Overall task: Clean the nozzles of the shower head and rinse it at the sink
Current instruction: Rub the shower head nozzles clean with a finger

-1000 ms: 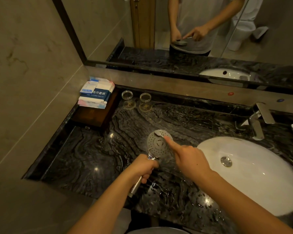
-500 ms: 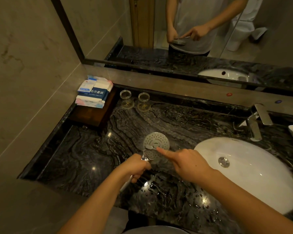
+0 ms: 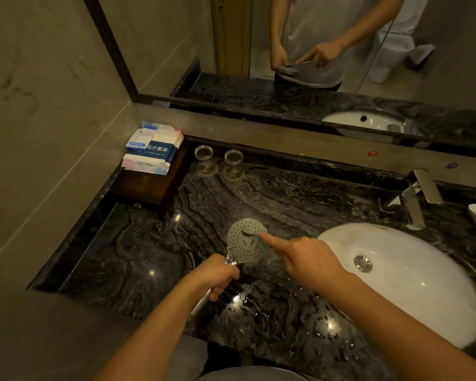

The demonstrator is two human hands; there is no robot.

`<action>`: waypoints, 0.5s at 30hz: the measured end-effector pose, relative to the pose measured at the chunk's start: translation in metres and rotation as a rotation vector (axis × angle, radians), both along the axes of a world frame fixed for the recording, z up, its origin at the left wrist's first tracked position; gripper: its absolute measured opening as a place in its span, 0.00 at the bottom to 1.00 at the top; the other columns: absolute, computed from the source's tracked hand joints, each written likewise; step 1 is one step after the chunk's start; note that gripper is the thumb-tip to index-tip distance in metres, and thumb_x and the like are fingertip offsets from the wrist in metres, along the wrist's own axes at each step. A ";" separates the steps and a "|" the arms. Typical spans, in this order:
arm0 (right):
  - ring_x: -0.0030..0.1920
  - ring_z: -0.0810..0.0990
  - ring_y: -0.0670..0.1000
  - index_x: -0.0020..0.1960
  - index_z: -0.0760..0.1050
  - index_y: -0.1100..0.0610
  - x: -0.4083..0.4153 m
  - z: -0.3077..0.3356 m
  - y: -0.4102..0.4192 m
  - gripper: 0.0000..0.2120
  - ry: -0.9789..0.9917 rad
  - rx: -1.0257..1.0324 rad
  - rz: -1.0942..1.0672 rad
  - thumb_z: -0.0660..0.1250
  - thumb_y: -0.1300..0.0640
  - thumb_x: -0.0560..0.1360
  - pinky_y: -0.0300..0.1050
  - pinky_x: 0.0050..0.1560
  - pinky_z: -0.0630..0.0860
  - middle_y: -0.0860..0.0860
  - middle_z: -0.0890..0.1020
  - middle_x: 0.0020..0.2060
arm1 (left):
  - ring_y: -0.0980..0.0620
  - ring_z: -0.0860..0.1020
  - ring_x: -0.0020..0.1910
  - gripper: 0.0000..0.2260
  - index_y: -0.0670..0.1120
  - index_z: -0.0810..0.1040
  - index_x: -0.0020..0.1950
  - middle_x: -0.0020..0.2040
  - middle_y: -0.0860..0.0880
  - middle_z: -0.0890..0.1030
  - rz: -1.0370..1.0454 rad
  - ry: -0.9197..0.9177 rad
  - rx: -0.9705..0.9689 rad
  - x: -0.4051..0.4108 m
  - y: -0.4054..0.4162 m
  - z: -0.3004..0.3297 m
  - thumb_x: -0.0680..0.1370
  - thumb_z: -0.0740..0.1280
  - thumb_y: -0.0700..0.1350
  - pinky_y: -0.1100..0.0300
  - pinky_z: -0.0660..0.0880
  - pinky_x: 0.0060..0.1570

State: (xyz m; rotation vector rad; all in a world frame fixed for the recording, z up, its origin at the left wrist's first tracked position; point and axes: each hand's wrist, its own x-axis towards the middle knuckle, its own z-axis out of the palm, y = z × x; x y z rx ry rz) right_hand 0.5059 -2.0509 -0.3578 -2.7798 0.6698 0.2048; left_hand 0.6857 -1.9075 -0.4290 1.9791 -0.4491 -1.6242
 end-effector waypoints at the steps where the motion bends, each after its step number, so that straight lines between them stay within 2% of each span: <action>1: 0.41 0.81 0.59 0.76 0.45 0.31 0.000 0.000 -0.001 0.28 -0.005 -0.002 -0.018 0.42 0.41 0.77 0.51 0.39 0.77 0.54 0.82 0.40 | 0.51 0.61 0.21 0.08 0.45 0.68 0.40 0.25 0.48 0.65 0.001 0.001 -0.003 -0.001 0.000 0.000 0.75 0.66 0.38 0.62 0.60 0.24; 3: 0.40 0.81 0.59 0.76 0.45 0.31 0.004 -0.001 0.000 0.28 -0.015 -0.009 -0.053 0.51 0.48 0.81 0.52 0.39 0.77 0.55 0.82 0.39 | 0.51 0.61 0.21 0.08 0.45 0.68 0.40 0.25 0.48 0.65 0.004 0.011 0.001 -0.003 0.001 0.001 0.75 0.66 0.38 0.62 0.60 0.24; 5: 0.40 0.81 0.60 0.77 0.45 0.32 0.007 -0.005 0.008 0.31 -0.023 0.000 -0.068 0.55 0.52 0.81 0.52 0.39 0.76 0.55 0.82 0.40 | 0.52 0.61 0.21 0.08 0.45 0.68 0.41 0.25 0.49 0.65 0.012 0.019 0.007 -0.004 0.001 0.001 0.75 0.66 0.38 0.62 0.60 0.24; 10: 0.44 0.82 0.59 0.77 0.42 0.32 0.005 -0.020 0.035 0.33 0.038 0.072 0.024 0.55 0.52 0.81 0.52 0.43 0.78 0.55 0.83 0.46 | 0.52 0.61 0.21 0.05 0.44 0.69 0.44 0.24 0.50 0.65 0.002 0.020 0.024 -0.006 0.005 -0.004 0.75 0.65 0.37 0.63 0.60 0.24; 15: 0.42 0.81 0.58 0.77 0.42 0.32 0.008 -0.016 0.015 0.33 -0.004 -0.015 -0.109 0.55 0.52 0.81 0.49 0.38 0.73 0.53 0.81 0.41 | 0.52 0.61 0.21 0.06 0.45 0.69 0.43 0.25 0.49 0.65 0.035 0.029 0.004 -0.008 0.007 -0.002 0.76 0.65 0.37 0.63 0.59 0.23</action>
